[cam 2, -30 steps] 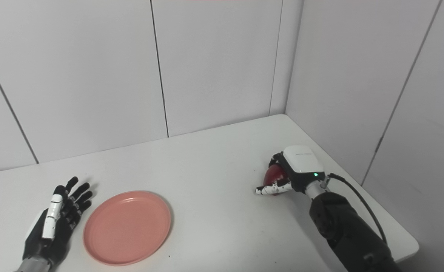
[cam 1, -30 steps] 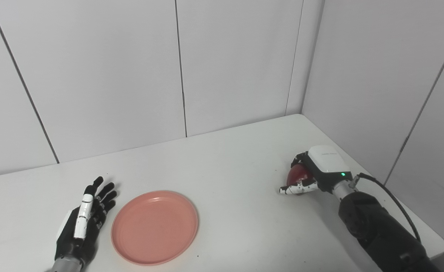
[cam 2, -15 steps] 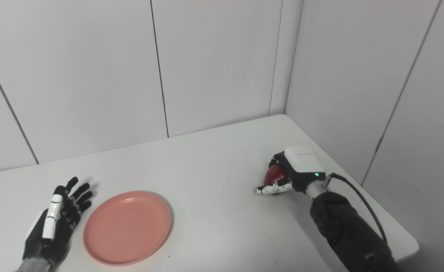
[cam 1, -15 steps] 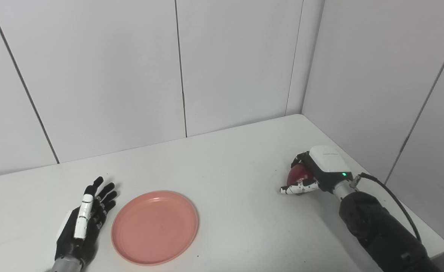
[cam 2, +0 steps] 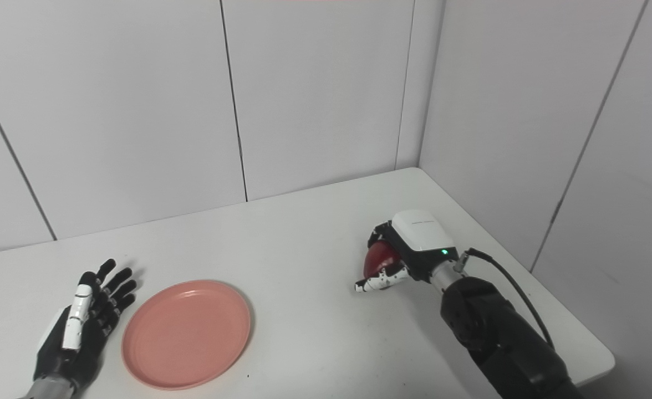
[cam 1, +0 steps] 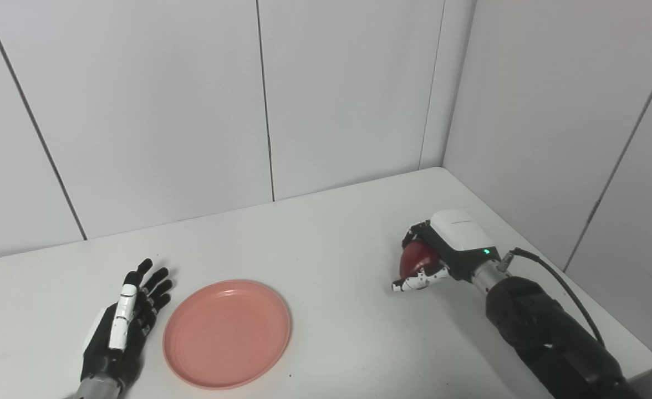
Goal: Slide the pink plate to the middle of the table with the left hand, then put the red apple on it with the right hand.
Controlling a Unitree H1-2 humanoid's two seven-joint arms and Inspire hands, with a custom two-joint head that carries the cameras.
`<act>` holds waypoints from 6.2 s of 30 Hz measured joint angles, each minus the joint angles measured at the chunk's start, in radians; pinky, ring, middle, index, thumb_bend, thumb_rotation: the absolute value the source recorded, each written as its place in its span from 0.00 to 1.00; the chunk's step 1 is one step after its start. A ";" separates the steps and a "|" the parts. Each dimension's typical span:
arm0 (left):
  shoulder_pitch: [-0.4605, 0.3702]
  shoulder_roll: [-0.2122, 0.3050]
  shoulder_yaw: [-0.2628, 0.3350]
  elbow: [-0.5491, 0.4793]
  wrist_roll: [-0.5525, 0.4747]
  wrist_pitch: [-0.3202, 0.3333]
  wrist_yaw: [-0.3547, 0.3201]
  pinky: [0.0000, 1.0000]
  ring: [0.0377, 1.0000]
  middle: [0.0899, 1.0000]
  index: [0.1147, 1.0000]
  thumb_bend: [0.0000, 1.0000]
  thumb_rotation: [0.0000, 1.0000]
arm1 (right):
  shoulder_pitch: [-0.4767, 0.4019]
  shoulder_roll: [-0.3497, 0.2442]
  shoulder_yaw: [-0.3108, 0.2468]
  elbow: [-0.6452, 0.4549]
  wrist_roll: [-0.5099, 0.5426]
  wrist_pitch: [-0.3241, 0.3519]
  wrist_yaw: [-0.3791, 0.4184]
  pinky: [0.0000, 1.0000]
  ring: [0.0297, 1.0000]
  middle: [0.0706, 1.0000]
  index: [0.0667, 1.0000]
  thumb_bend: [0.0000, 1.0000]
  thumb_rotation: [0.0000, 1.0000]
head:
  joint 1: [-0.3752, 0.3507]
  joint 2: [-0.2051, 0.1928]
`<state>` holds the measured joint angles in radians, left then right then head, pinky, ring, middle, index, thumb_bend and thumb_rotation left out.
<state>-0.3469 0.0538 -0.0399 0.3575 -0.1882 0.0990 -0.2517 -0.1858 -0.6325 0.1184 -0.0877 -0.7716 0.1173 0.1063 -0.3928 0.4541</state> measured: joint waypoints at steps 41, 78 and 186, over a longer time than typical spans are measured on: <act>0.002 -0.154 -0.071 0.003 0.102 -0.027 0.092 0.87 0.86 0.87 0.92 0.70 0.90 | -0.227 0.246 0.245 0.009 -0.068 -0.176 0.123 0.20 0.25 0.30 0.44 0.50 0.16 | 0.427 0.072; 0.012 -0.137 -0.081 -0.027 0.107 0.001 0.069 0.91 0.88 0.87 0.91 0.71 0.93 | -0.265 0.324 0.363 0.212 -0.109 -0.234 0.075 0.28 0.35 0.42 0.46 0.50 0.15 | 0.370 0.080; 0.232 -0.173 -0.026 -0.255 0.264 -0.091 0.299 1.00 1.00 1.00 1.00 0.70 0.98 | 0.019 0.576 -0.125 0.209 0.735 -0.086 -0.065 1.00 1.00 0.97 0.89 0.81 1.00 | 0.344 0.107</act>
<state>-0.1146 -0.1188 -0.0657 0.1024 0.0757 0.0084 0.0477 -0.1666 -0.0561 -0.0071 0.1212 -0.0364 0.0318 0.0414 -0.0491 0.5614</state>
